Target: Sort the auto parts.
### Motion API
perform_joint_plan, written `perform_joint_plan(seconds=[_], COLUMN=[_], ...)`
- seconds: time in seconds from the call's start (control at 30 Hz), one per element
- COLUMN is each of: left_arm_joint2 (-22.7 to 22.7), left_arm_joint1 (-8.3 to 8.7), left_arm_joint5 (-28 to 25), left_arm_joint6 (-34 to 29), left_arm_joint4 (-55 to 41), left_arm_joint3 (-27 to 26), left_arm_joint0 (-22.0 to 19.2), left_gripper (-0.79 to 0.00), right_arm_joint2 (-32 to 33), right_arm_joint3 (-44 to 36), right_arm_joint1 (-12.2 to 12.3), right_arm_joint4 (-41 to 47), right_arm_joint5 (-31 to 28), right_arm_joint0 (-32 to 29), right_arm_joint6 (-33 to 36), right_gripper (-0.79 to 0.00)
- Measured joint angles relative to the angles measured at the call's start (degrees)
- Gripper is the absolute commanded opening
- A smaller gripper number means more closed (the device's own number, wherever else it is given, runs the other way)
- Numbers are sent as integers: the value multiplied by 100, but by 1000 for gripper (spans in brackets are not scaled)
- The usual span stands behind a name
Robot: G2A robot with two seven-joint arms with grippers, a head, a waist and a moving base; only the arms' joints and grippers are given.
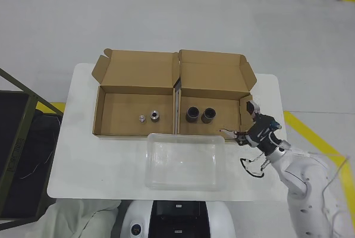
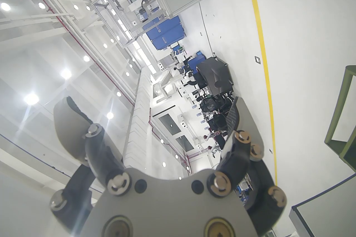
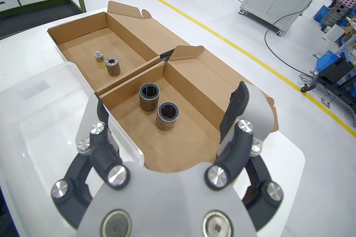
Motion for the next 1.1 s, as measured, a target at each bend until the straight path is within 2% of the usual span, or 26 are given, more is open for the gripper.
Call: perform_joint_plan(seconds=[0.47, 1.1], left_arm_joint2=[0, 0], left_arm_joint1=[0, 0], left_arm_joint5=[0, 0], left_arm_joint6=[0, 0], left_arm_joint4=[0, 0], left_arm_joint3=[0, 0], left_arm_joint0=[0, 0], left_gripper=[0, 0], right_arm_joint2=[615, 623], right_arm_joint3=[-696, -728], right_arm_joint1=[106, 112], right_arm_joint4=[74, 53], right_arm_joint5=[213, 237], right_arm_joint0=[-816, -842], right_arm_joint6=[-457, -490], right_gripper=[0, 0])
